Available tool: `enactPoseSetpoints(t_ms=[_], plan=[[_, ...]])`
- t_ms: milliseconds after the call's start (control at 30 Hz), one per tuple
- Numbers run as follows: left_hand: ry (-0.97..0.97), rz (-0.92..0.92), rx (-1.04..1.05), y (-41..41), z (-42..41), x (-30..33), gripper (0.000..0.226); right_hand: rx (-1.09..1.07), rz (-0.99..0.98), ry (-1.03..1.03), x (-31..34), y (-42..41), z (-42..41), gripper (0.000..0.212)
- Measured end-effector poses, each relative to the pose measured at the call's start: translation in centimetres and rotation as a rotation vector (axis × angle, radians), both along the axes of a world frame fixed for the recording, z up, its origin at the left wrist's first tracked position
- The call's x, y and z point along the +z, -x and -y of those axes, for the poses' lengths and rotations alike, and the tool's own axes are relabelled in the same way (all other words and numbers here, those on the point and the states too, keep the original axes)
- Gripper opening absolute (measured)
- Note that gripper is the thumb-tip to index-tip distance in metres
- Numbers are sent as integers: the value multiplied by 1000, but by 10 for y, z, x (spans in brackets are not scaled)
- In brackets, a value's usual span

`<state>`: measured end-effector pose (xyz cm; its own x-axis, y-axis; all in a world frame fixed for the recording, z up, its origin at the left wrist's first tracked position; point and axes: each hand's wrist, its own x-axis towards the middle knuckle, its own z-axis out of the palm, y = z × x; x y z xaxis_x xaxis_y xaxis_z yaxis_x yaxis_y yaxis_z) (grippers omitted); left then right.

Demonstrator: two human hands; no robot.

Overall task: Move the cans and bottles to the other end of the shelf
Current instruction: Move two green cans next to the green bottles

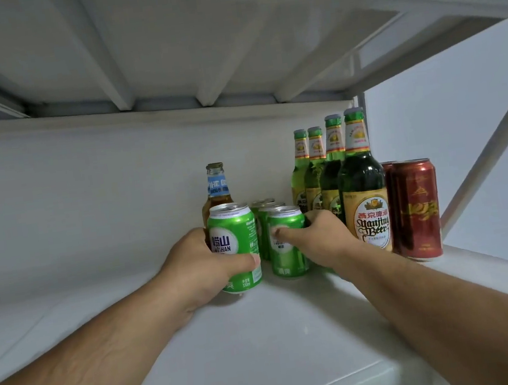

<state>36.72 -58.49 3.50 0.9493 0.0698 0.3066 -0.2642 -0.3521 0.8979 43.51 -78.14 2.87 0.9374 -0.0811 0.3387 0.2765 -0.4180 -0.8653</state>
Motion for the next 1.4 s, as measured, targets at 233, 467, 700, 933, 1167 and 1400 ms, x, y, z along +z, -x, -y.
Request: enactPoseSetpoints(t_ms=[233, 467, 700, 933, 1167, 1400], plan=[[7, -14, -52, -3, -1, -10, 37, 12, 49, 46, -6, 3, 5, 30], [10, -20, -61, -1, 3, -14, 42, 8, 41, 44, -10, -5, 3, 37], [4, -28, -50, -3, 1, -16, 47, 15, 36, 33, -12, -5, 2, 33], [25, -31, -30, -1, 0, -17, 46, 11, 44, 81, -4, 12, 1, 32], [37, -55, 6, 9, 9, -12, 50, 59, 13, 201, 3, 50, 22, 29], [-5, -59, 35, 14, 49, -2, 50, 167, 12, 335, 17, 79, 54, 17]])
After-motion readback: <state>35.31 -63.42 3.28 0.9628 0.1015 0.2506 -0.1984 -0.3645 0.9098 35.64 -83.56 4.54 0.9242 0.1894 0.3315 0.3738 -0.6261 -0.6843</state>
